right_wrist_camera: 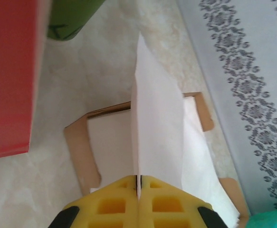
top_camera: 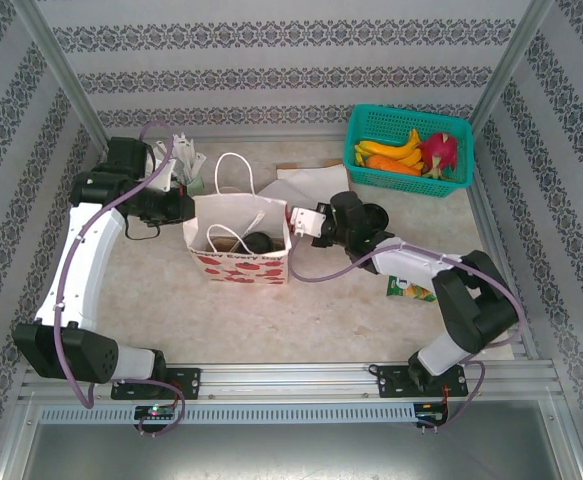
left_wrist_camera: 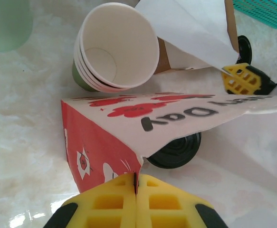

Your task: Pack the takeout coffee

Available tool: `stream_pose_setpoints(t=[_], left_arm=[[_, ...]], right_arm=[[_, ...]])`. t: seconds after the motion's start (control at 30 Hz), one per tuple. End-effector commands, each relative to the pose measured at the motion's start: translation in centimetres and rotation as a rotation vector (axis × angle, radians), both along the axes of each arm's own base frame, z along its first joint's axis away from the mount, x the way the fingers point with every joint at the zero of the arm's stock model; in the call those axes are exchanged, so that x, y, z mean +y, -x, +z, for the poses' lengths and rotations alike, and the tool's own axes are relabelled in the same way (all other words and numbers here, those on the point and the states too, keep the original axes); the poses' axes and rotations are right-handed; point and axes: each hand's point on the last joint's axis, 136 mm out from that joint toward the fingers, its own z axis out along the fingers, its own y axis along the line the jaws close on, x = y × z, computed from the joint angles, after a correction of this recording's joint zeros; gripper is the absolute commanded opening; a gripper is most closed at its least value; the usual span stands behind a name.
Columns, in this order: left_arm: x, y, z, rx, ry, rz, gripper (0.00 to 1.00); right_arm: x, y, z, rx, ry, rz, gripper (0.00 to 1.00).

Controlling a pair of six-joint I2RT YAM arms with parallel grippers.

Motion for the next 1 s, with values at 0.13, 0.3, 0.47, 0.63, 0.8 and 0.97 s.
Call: stream_pose_setpoints(t=[0.13,0.3,0.47,0.63,0.8,0.97], left_arm=[[-0.8,-0.1,0.9,0.074,0.087,0.069,0.03],[-0.8,-0.6,1.0,0.073,0.103,0.100,0.02],[-1.2,-0.8,1.2,0.052,0.110,0.052,0.12],[-0.8,-1.4,2.3,-0.011,0.077,0.034,0.27],[0.3,-2.2,4.7,-0.119,0.020,0.039,0.46],[0.6,-2.9,8.6,-0.322,-0.024,0.010,0.64]], right_arm=[[-3.3,-0.2,6.0,0.122,-0.310,-0.187,0.00],[-6.4,-1.4,10.0,0.166,-0.484,-0.384,0.00],[-7.5,-0.5,13.5,0.157,-0.603,-0.422,0.00],[-8.4,1.0,17.3,0.109,-0.681,-0.469,0.00],[-9.8,2.0,20.2,0.180,-0.762,-0.587,0.00],[-7.4,4.0,23.5,0.229,-0.728,-0.505,0.00]])
